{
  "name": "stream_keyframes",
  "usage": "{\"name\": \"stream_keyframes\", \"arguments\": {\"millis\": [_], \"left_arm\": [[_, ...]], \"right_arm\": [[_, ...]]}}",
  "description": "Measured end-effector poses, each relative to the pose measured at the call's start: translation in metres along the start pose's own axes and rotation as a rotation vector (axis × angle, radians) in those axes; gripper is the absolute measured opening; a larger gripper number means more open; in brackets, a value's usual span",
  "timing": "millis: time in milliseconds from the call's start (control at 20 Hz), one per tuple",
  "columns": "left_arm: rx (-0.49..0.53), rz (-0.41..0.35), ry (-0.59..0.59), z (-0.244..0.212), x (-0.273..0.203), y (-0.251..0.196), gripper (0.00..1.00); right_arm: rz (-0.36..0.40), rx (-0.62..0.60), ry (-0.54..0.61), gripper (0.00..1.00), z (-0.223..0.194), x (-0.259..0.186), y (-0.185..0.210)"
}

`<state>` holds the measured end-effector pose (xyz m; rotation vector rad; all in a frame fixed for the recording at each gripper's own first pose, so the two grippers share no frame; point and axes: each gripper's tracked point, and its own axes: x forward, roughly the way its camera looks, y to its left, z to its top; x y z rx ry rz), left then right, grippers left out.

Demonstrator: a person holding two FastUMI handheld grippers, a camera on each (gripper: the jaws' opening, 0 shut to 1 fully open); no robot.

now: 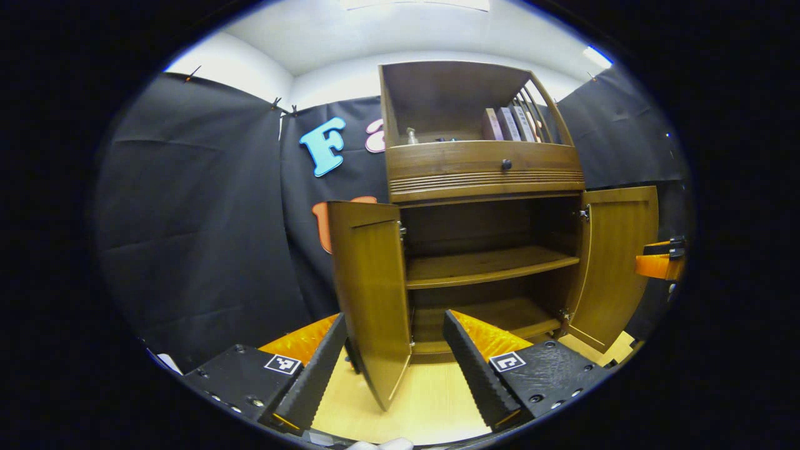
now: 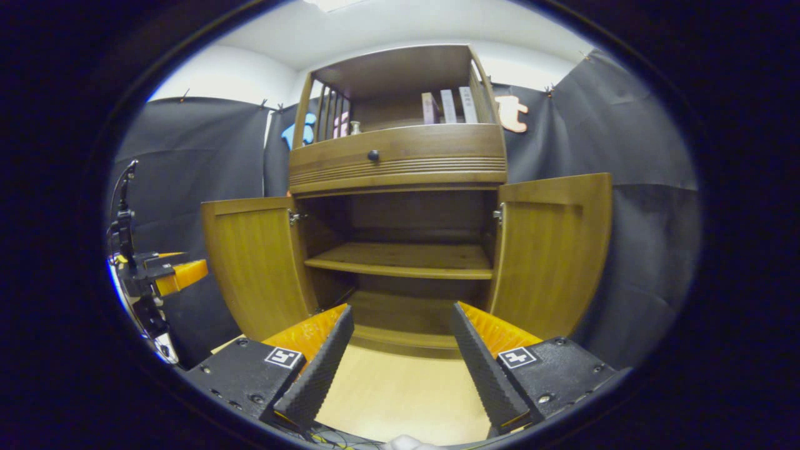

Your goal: Open the right door of the double-door shoe cabinet with the right hand, and open the left door with the left hand.

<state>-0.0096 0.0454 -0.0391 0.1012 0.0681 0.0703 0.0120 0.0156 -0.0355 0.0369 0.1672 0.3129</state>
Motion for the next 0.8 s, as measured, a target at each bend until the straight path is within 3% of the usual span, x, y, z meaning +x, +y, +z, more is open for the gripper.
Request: {"name": "stream_keyframes", "arguments": {"millis": [150, 200, 300, 400, 450, 500, 550, 600, 800], "left_arm": [[-0.002, -0.025, 0.000, 0.007, -0.002, -0.051, 1.00], [-0.004, -0.027, 0.008, 0.008, -0.004, -0.064, 0.95], [-0.013, -0.046, 0.022, 0.006, -0.008, -0.090, 1.00], [-0.015, -0.065, 0.027, 0.005, -0.010, -0.111, 0.95], [-0.014, -0.069, 0.028, 0.004, -0.011, -0.117, 0.90], [-0.009, -0.072, 0.026, 0.006, -0.013, -0.122, 0.95], [0.001, -0.071, 0.023, 0.006, -0.015, -0.123, 0.90], [0.010, -0.069, 0.022, 0.007, -0.017, -0.123, 0.95], [-0.002, -0.070, 0.023, 0.008, -0.026, -0.121, 0.95]], "right_arm": [[-0.030, 0.016, -0.012, 0.99, 0.006, -0.001, -0.026], [-0.036, 0.016, -0.012, 0.99, 0.006, -0.003, -0.032], [-0.046, 0.016, -0.007, 0.99, 0.003, -0.003, -0.040], [-0.053, 0.019, 0.002, 0.99, 0.000, -0.004, -0.046], [-0.055, 0.022, 0.001, 0.99, -0.001, -0.005, -0.047], [-0.057, 0.024, -0.003, 0.99, 0.000, -0.007, -0.049], [-0.059, 0.026, -0.006, 0.99, 0.001, -0.006, -0.049], [-0.060, 0.023, -0.004, 0.99, 0.001, -0.007, -0.049], [-0.065, 0.017, -0.009, 0.99, 0.001, -0.010, -0.049]]}}
